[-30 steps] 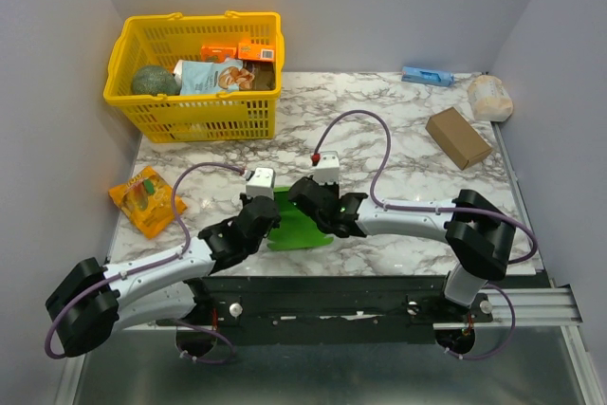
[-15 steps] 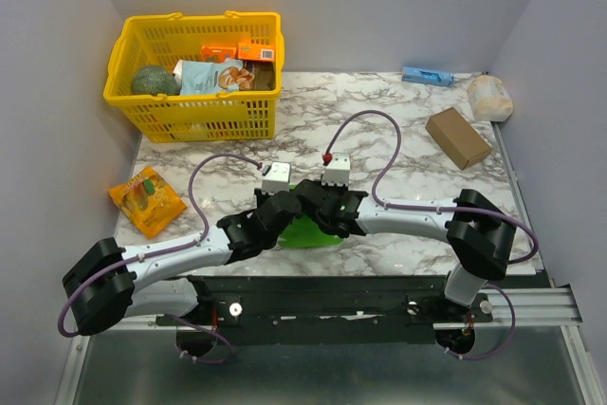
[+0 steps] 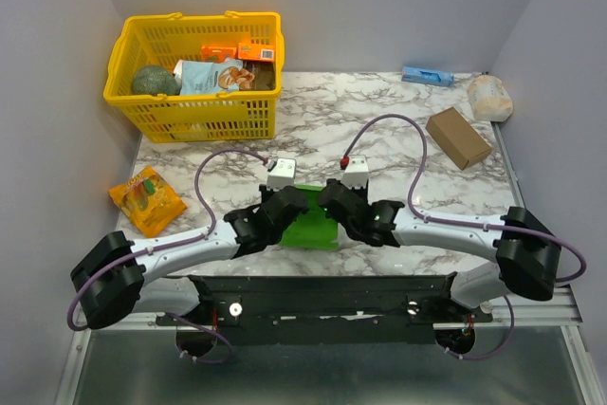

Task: Fold the paper box

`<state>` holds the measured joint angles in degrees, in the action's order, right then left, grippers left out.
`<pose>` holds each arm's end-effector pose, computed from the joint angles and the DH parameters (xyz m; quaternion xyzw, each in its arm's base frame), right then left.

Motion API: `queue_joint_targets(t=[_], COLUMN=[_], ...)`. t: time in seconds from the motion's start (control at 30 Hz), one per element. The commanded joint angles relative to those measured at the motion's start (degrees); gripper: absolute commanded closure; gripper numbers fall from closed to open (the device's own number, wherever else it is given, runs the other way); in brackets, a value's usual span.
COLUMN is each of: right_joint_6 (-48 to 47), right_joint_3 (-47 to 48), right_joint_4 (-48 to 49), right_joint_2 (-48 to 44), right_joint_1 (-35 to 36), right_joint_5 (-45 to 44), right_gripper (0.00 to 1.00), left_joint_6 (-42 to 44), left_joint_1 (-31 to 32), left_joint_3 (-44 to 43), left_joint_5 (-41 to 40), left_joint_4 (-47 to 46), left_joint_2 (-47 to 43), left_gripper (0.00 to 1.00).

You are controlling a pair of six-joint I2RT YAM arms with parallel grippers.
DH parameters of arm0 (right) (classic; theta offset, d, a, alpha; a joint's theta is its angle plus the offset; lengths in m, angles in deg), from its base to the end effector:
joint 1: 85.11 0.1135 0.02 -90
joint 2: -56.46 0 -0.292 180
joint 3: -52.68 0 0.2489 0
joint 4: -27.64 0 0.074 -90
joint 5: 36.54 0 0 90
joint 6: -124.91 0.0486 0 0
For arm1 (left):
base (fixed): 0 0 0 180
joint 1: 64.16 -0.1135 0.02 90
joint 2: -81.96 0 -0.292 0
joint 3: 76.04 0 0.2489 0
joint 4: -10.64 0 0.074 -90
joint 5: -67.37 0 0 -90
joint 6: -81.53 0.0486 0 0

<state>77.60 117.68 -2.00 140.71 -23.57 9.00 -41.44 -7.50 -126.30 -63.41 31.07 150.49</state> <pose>0.1716 0.2451 0.2401 -0.0109 0.8768 0.0390 0.4792 0.1562 -0.1797 0.2379 0.0258 0.8579 -0.0632 0.5092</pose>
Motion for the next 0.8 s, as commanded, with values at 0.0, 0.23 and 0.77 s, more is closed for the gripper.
queue_joint_targets(t=[0.0, 0.23, 0.77], right_joint_6=[-5.8, -7.2, 6.5], right_joint_3=[-3.0, -5.9, -8.5], right_joint_4=[1.5, 3.4, 1.8], right_joint_2=[-3.8, -7.4, -4.4], right_joint_1=[-0.1, 2.3, 0.2], right_joint_5=[3.9, 14.1, 17.4], right_gripper=[0.37, 0.31, 0.41], left_joint_6=[-0.2, -0.2, -1.5], left_joint_1=[-0.9, -1.3, -1.4], left_joint_3=[-2.9, -5.3, -0.1], left_joint_5=[-2.7, 0.3, 6.8], left_joint_4=[5.6, 5.8, -2.3], left_joint_2=[3.8, 8.8, 8.3], left_gripper=[1.0, 1.0, 1.0])
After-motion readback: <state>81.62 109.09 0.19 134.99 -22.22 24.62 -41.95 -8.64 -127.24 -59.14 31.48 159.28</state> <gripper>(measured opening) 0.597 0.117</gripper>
